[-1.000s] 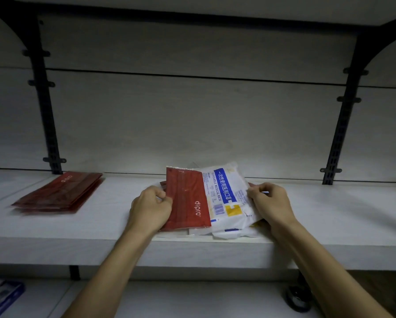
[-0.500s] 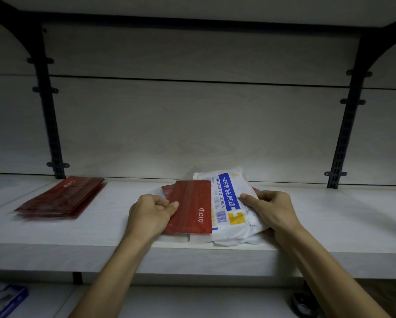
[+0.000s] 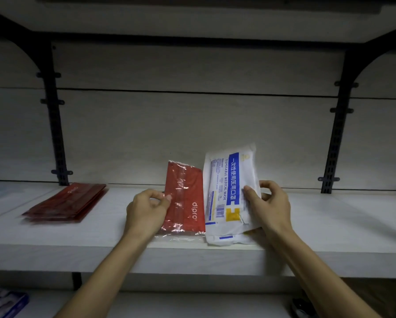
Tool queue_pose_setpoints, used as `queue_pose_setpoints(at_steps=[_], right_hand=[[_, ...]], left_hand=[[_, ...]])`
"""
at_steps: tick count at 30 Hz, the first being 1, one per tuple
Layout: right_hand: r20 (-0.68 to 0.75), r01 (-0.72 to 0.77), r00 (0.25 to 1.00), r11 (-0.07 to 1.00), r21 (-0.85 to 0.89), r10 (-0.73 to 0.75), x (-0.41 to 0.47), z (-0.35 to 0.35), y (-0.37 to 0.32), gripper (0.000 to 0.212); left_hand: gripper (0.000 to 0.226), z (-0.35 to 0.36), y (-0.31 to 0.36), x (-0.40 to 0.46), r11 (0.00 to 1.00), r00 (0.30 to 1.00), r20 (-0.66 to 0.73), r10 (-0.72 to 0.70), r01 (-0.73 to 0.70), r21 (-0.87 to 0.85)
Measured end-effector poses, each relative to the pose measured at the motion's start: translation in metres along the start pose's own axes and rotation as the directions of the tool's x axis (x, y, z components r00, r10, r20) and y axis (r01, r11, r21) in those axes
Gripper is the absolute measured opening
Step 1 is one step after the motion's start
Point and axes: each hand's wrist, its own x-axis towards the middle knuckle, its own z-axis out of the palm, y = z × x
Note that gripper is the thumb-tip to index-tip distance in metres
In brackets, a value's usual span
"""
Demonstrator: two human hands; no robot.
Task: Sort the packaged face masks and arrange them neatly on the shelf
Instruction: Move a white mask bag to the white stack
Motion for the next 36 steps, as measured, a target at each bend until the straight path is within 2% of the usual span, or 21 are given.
queue_pose_setpoints(at_steps=[4,11,19,28,36], right_hand=[[-0.001,0.004,1.000,1.000,-0.002,-0.004,-0.001,-0.013,-0.018,0.020],[0.043,0.000,0.999,0.997,0.079,-0.004,-0.016,-0.032,-0.050,0.027],[0.117,-0.038,0.993,0.990,0.138,0.021,-0.053,-0.023,-0.049,0.025],[0.203,-0.050,0.979,0.990,0.134,0.022,-0.080,0.024,-0.057,0.022],[0.226,-0.057,0.974,0.992,0.113,0.030,-0.081,0.078,-0.067,0.025]], left_hand=[[0.014,-0.013,0.015,0.000,0.998,0.996,-0.075,0.048,-0.050,-0.028],[0.013,-0.038,0.027,-0.022,0.995,0.993,-0.114,0.044,-0.054,-0.083],[0.015,-0.078,0.018,-0.062,0.999,0.982,-0.189,0.009,-0.014,-0.029],[0.016,-0.139,0.002,-0.082,0.999,0.948,-0.318,-0.037,0.048,0.026],[0.017,-0.183,-0.019,-0.053,0.998,0.944,-0.329,-0.036,0.048,0.029]])
